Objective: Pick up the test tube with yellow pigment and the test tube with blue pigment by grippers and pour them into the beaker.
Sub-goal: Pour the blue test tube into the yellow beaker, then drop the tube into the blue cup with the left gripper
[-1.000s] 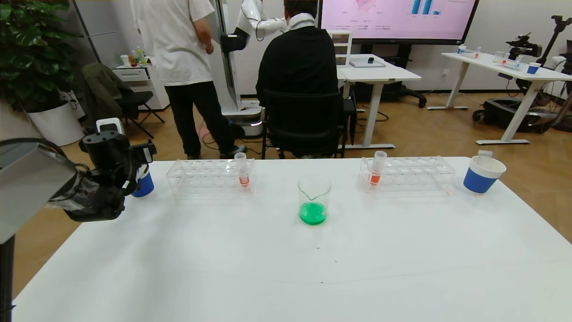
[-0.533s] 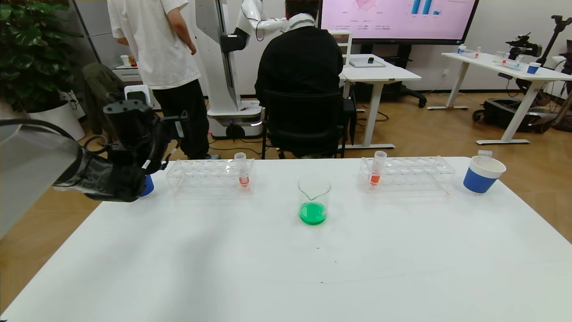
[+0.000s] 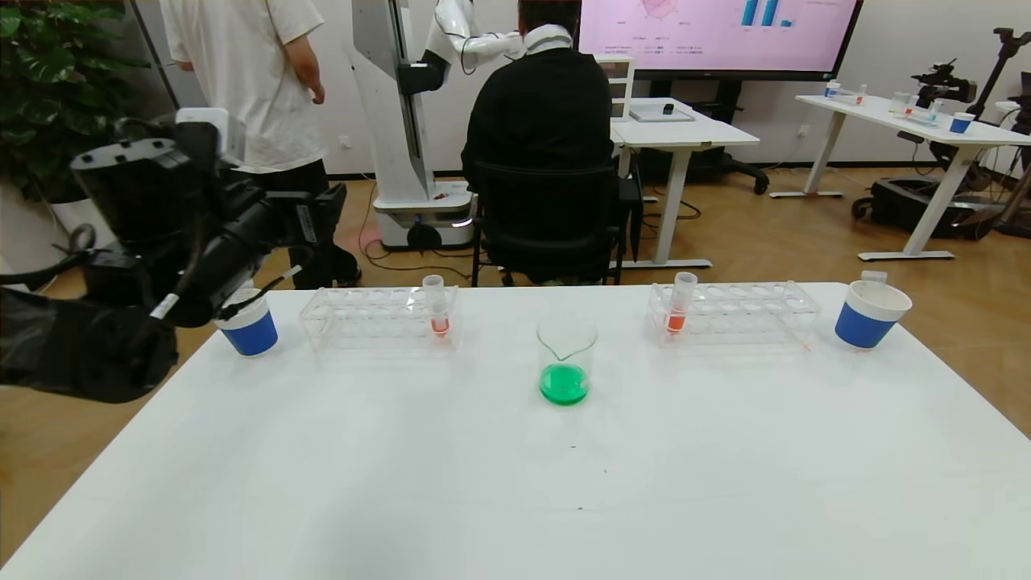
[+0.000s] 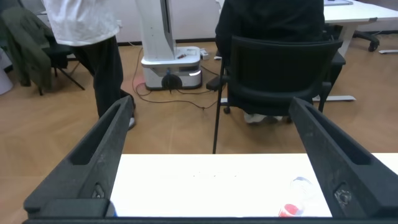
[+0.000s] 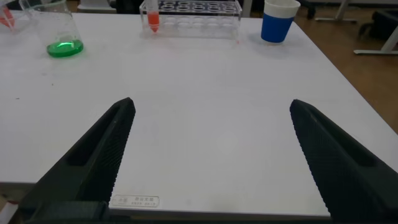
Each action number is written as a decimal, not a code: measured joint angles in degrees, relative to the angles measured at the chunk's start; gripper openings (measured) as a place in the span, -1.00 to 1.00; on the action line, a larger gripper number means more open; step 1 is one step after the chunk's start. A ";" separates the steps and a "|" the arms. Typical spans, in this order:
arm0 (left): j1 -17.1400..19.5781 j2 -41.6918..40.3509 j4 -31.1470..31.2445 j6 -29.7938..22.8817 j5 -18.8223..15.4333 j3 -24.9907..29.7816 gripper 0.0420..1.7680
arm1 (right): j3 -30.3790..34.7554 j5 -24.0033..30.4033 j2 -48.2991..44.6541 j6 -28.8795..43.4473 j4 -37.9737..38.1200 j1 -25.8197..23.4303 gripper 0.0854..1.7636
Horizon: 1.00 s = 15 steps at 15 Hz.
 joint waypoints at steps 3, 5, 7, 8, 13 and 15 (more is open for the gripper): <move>0.91 -9.87 0.90 1.96 -0.40 6.75 0.98 | 0.00 0.00 0.00 0.00 -0.02 0.00 0.97; 1.33 -17.23 2.28 2.93 -0.46 10.39 0.98 | 0.00 0.00 0.00 0.00 0.00 0.00 0.97; 1.49 -24.64 5.10 3.97 -0.66 13.30 0.98 | 0.00 0.00 0.00 0.00 0.00 0.00 0.97; 1.55 -28.94 7.13 4.43 -0.72 14.54 0.98 | 0.00 0.00 0.00 0.00 -0.02 0.00 0.97; 7.44 -49.77 20.50 7.70 -0.61 20.69 0.98 | 0.00 0.00 0.00 0.00 0.00 0.00 0.97; 9.22 -56.83 21.94 8.06 -0.85 23.98 0.98 | 0.00 0.00 0.00 0.00 -0.02 0.00 0.97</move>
